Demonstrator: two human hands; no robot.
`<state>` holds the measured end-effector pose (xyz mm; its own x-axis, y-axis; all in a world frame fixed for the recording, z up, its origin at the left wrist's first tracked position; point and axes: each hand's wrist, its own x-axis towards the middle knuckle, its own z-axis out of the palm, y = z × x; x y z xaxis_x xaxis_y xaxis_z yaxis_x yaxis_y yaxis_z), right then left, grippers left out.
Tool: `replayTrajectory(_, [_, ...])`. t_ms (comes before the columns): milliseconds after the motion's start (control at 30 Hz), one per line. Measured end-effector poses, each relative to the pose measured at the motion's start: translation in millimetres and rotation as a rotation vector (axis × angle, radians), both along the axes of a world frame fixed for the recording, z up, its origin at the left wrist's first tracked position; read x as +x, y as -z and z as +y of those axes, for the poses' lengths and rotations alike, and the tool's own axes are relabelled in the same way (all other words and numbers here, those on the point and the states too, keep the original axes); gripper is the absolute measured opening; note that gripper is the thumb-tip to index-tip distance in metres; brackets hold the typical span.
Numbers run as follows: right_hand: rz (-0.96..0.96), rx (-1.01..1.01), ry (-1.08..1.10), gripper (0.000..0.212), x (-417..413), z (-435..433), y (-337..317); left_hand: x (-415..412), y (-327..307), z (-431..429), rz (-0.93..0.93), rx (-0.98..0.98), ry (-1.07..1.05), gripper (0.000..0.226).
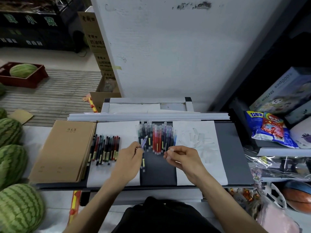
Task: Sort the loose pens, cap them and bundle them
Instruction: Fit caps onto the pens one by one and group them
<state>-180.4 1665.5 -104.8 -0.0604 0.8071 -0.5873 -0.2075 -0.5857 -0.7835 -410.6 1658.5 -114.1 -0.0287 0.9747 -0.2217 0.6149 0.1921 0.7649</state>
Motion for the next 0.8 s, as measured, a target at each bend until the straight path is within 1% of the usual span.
replayTrajectory(67, [0.09,-0.011,0.052,0.018,-3.0,2.4,-7.4,12.0,-14.3,-13.7,-0.128,0.017,0.027,0.028])
replayTrajectory(100, [0.143,-0.022,0.087,0.019,-4.2,3.5,-11.6,16.5,-20.8,-19.2,-0.159,0.03,0.047,0.027])
replayTrajectory(233, [0.353,-0.051,0.192,0.022,-7.4,7.6,-26.9,24.8,-38.8,-31.0,-0.173,0.077,0.1,0.031])
replayTrajectory(367, [0.463,-0.064,0.214,0.029,-10.3,9.7,-38.8,25.1,-45.4,-31.4,-0.131,0.117,0.151,0.034])
replayTrajectory(467, [0.469,-0.025,0.191,0.032,-11.9,10.5,-46.3,25.5,-47.4,-29.6,-0.148,0.134,0.16,0.034])
replayTrajectory(700, [0.341,0.115,0.094,0.026,-15.1,6.0,-54.5,24.7,-44.8,-26.4,-0.107,0.148,0.175,0.034])
replayTrajectory(800, [0.307,0.161,0.072,0.03,-21.1,1.2,-54.3,26.9,-43.6,-25.7,-0.13,0.158,0.159,0.035])
